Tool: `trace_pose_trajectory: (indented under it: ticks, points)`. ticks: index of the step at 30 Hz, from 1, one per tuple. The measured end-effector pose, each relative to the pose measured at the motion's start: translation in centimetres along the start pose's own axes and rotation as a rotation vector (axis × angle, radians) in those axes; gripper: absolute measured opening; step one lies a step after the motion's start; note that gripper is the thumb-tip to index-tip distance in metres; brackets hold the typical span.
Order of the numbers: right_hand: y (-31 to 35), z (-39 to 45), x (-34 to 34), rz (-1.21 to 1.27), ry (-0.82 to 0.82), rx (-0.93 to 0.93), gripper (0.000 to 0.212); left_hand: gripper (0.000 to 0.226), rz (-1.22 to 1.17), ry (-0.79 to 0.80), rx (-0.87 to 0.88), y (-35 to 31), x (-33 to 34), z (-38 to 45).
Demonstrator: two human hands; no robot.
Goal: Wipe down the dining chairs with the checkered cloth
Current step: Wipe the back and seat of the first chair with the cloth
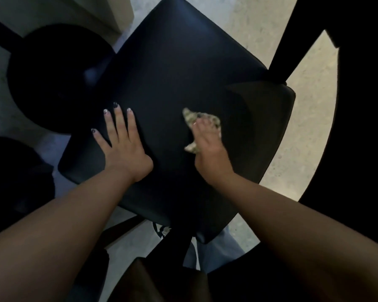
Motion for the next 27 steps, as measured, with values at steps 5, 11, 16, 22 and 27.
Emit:
trace_pose_trajectory:
  ticks: [5,11,16,22,27]
  points:
    - [2.4,-4.6,2.5,-0.123,0.591,-0.486,0.061,0.1,-0.036,-0.102,-0.001,1.3,1.5,-1.9]
    - [0.6,-3.4,-0.5,-0.116,0.485,-0.484,0.046,0.098,0.041,-0.095,-0.028,1.0,1.7,-1.5]
    - [-10.3,1.8,-9.9,-0.029,-0.116,0.517,0.066,0.094,0.022,-0.084,-0.086,0.2,1.8,-1.3]
    - [-12.3,-0.4,-6.3,-0.103,0.001,1.038,0.079,0.093,0.04,-0.119,-0.107,0.0,2.1,-1.2]
    - [-6.5,-5.5,-0.5,-0.061,-0.019,1.396,0.071,0.095,0.027,-0.12,-0.106,-0.2,2.0,-1.2]
Point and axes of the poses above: each hand's wrist, its own z-axis towards the middle knuckle, its own x-axis out of the palm, y = z × x, the point moved 3 cm from there along z, towards the middle knuckle
